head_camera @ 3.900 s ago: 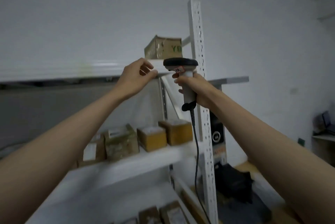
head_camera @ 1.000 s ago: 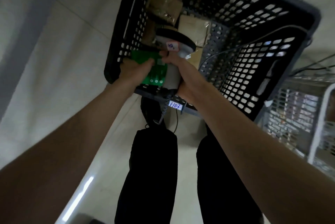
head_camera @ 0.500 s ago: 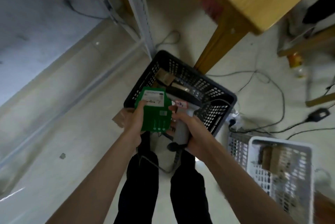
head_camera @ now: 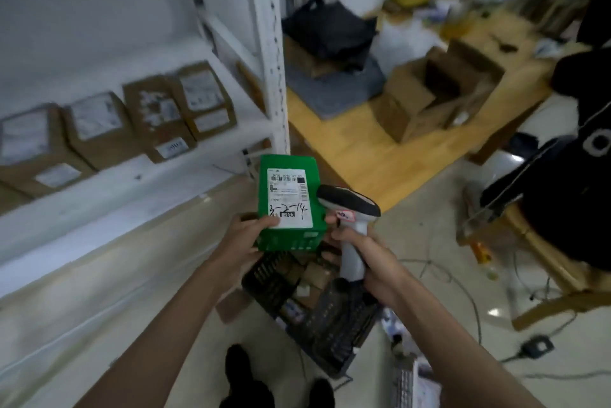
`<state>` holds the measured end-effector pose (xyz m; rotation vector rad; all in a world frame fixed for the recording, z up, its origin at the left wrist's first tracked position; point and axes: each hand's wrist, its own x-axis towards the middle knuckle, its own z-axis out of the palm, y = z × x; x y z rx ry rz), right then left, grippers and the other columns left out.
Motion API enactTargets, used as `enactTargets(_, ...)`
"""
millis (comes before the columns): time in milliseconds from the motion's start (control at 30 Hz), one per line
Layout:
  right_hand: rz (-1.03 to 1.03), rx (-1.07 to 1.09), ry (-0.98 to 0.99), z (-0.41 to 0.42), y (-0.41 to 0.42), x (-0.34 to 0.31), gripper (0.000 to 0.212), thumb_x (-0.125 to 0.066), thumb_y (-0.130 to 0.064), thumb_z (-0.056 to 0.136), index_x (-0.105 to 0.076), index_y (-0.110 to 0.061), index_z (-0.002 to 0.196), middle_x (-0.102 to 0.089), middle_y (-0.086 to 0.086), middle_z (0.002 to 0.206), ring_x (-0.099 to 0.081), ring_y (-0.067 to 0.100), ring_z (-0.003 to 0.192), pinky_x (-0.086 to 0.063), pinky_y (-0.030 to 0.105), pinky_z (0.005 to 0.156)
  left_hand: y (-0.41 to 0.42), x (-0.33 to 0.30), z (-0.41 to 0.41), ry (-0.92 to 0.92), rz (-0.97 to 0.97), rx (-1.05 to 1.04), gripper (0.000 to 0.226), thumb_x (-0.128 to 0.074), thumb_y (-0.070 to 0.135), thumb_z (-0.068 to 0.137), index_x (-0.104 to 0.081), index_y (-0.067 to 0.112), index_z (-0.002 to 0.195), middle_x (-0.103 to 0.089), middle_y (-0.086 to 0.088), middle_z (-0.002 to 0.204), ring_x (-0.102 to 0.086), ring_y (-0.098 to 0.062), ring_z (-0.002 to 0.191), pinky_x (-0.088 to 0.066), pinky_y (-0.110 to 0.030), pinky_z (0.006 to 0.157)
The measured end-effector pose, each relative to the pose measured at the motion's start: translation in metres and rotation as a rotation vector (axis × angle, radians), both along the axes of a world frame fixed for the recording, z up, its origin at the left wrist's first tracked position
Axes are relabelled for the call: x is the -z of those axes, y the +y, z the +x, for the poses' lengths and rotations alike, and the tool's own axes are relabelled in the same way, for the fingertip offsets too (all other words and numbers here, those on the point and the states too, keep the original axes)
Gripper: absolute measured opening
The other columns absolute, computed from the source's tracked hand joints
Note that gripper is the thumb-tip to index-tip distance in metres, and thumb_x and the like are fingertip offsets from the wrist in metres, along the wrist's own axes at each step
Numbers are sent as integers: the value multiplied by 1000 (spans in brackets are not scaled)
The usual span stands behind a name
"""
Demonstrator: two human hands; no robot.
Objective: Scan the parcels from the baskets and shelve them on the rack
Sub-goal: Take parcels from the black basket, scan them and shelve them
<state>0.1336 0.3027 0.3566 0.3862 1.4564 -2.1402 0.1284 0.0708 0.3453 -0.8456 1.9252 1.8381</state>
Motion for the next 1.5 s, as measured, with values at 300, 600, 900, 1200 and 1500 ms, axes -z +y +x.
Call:
enactTargets(300, 82, -102, 450, -18, -33, -163, 21, -58, 5, 92, -72, -9, 99, -72, 5, 96, -67, 18, 88, -58, 33, 77, -66, -164, 12, 411, -137, -47, 81, -94, 43, 57, -51, 29, 124, -69, 2, 117, -68, -19, 105, -53, -39, 89)
enactTargets(600, 600, -223, 1048, 5, -90, -264, 18, -71, 0, 86, -67, -3, 103, -69, 7, 87, -62, 11, 71, -52, 33, 65, -152, -259, 51, 672, -505, -20, 75, -93, 22, 66, -47, 29, 125, -60, -3, 127, -67, -23, 105, -61, -41, 80)
enactTargets(900, 979, -326, 1461, 33, -149, -294, 25, -77, -20, 83, -63, -18, 104, -53, 2, 102, -58, 25, 89, -52, 48, 75, -223, -323, 96, 773, -676, -16, 82, -93, 16, 67, -44, 29, 131, -53, -4, 135, -53, -25, 123, -48, -46, 105)
enactTargets(1200, 951, -314, 1518, 51, -183, -328, 19, -74, -13, 81, -59, -20, 91, -52, -1, 94, -54, 19, 82, -47, 38, 69, -261, -356, 124, 823, -733, -61, 81, -94, 20, 64, -44, 38, 125, -55, 2, 129, -53, -23, 122, -49, -48, 102)
enactTargets(1500, 887, -217, 1501, 52, -204, -354, 22, -76, -10, 79, -63, -13, 97, -57, 2, 98, -58, 23, 89, -50, 39, 77, -275, -389, 131, 894, -768, -97, 85, -94, 22, 64, -42, 39, 129, -53, 7, 131, -56, -20, 116, -51, -42, 95)
